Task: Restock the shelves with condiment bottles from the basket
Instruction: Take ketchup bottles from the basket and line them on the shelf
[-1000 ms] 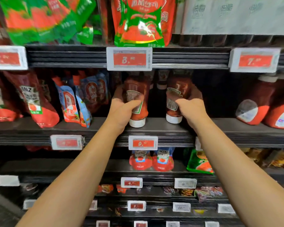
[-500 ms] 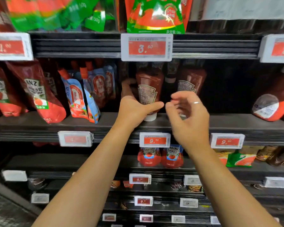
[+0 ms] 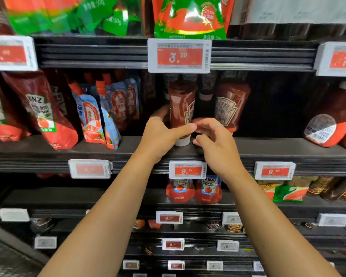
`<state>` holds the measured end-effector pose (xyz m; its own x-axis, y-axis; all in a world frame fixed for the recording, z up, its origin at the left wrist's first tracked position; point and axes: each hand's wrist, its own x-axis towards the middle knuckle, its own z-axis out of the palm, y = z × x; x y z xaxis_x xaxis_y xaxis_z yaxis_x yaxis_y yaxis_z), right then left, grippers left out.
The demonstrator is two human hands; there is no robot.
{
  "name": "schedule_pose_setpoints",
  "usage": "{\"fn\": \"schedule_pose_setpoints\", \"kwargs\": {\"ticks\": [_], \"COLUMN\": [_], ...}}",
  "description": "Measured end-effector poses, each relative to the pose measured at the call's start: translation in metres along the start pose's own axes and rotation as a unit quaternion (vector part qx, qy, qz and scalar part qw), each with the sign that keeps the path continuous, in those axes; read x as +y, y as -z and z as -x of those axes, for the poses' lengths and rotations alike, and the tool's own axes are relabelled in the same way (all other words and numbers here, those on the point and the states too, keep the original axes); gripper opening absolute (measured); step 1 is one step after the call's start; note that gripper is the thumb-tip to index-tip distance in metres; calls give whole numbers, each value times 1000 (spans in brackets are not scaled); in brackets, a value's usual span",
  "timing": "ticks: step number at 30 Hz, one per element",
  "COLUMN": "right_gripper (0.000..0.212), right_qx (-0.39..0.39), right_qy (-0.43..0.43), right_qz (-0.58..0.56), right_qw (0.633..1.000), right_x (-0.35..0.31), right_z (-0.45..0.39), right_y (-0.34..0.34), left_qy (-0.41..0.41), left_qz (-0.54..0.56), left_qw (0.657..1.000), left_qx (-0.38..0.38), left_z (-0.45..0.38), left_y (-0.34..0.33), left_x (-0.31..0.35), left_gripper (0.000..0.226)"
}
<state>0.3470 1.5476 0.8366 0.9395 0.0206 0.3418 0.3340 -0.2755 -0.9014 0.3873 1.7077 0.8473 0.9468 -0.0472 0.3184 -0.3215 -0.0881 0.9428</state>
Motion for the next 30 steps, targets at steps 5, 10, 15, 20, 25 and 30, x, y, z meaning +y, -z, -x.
{"fn": "schedule_pose_setpoints", "kwargs": {"ticks": [5,10,15,20,25,30], "right_gripper": [39,42,46,19,21,32], "right_qx": [-23,-41,-58,143,258,143], "right_qy": [-41,-25,-10,18,-64,-151], "right_qz": [-22,12,-3,41,-68,-227], "right_qw": [999,999,998,989,962,952], "right_x": [-3,-6,-5,2,2,8], "right_z": [-10,-8,-4,2,-24,-43], "right_y": [0,-1,6,47,76,72], "left_qy": [15,19,14,-220,-240,-97], "left_qz": [32,34,30,-120,-150,-241], "left_qw": [999,999,999,951,959,966], "left_qx": [-3,-7,2,182,-6,-17], "left_z": [-1,-1,3,41,65,55], "left_y": [0,1,-1,-8,-74,-114], "left_x": [0,0,4,15,22,22], "left_gripper": [46,38,42,36,44,66]}}
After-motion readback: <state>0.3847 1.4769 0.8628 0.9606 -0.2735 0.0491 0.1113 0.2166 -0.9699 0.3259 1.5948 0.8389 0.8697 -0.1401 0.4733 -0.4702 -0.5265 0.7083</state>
